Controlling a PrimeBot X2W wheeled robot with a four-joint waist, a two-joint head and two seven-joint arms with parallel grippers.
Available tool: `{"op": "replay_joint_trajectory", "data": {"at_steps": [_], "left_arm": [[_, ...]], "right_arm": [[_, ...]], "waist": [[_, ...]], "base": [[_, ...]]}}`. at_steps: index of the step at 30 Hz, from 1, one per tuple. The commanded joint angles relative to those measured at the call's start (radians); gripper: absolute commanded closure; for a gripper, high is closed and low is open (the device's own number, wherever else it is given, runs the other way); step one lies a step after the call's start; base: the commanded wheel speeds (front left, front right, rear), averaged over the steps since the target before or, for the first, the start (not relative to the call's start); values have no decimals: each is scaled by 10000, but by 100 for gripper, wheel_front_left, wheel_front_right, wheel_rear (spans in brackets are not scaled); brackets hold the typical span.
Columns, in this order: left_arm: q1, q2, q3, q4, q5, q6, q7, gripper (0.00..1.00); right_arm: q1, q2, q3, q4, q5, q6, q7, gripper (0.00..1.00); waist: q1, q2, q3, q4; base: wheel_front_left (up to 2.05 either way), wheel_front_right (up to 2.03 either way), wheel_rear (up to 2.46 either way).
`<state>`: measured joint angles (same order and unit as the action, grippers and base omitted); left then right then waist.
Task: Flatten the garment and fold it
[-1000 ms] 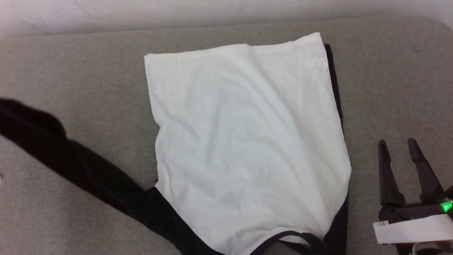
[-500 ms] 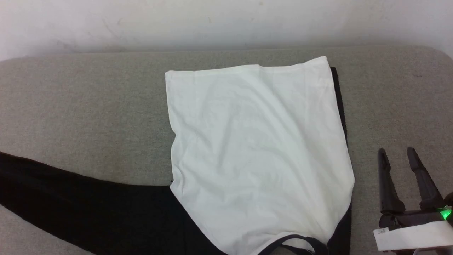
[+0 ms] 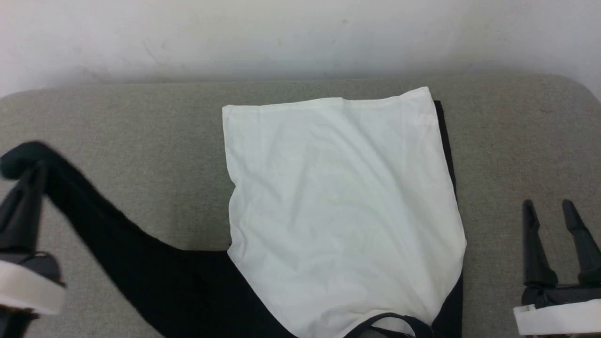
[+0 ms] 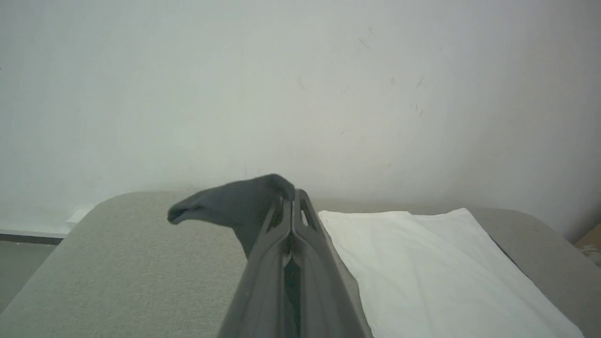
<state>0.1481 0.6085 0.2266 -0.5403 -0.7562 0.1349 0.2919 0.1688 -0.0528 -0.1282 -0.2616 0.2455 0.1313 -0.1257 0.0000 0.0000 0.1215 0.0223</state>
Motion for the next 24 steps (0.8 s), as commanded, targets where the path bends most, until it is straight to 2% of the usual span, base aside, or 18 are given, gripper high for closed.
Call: {"op": "replay_joint_trajectory", "data": {"at_steps": [1,6,10,16,21,24], "left_arm": [[-392,32,-349,-340,101,105,153,100],[-1813,-166,-2425,-1003,618,246,950,100],[-3410,-841,-4589,-575,1309,13,1463,100],[-5047,-2334,-7619,1120,2485,-691,1910,100],[-5503,-3628,-9208,2932,3100,-1043,1495,100],[-5471,-4110,-10000,4105,3348,-1312,1237,100]], "right_arm": [[56,26,-101,-108,-51,-6,28,0],[26,26,-577,-366,-39,-6,76,0],[-39,26,-1017,-512,-44,-6,122,0],[-137,26,-1421,-799,-31,-6,164,0],[-226,26,-1633,-971,1,-6,158,0],[-242,26,-1714,-1027,33,-6,161,0]], "waist": [[0,0,-26,-2],[0,0,-40,21],[0,0,-43,38],[0,0,80,-68],[0,0,366,-237],[0,0,525,-376]], "base": [[0,0,0],[0,0,0],[0,0,0],[0,0,0],[0,0,0],[0,0,0]]}}
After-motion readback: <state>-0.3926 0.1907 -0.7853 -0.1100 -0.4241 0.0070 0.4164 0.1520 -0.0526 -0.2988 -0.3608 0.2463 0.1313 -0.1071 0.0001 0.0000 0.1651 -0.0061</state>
